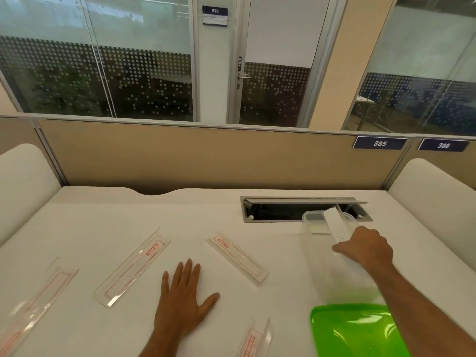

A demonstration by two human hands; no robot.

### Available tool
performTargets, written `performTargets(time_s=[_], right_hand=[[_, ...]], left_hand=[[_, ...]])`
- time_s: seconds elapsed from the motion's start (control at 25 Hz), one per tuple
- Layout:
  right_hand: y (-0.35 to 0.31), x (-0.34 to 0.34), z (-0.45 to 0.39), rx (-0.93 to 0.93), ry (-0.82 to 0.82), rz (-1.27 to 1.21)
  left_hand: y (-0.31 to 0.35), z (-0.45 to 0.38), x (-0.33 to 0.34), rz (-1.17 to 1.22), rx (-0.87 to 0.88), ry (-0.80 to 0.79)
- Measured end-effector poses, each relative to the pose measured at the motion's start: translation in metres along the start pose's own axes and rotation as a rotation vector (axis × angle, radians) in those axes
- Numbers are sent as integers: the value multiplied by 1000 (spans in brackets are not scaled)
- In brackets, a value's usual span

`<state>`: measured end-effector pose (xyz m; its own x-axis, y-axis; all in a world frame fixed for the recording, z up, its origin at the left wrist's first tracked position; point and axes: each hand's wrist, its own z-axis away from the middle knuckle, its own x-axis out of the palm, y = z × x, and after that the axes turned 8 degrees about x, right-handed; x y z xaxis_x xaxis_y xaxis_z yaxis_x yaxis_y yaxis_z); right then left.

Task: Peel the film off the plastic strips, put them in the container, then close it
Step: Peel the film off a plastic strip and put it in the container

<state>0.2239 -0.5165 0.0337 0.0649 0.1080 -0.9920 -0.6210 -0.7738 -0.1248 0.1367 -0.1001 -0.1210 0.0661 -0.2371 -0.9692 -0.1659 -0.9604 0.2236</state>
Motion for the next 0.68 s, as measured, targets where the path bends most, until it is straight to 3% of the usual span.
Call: performTargets(time_s=[0.28, 0.68], right_hand=[[7, 47, -10, 36, -163, 77], [10, 59, -20, 41, -167, 114]], left_hand=[[-2, -5, 4, -36, -18, -16], [-1, -5, 2, -37, -25, -25]])
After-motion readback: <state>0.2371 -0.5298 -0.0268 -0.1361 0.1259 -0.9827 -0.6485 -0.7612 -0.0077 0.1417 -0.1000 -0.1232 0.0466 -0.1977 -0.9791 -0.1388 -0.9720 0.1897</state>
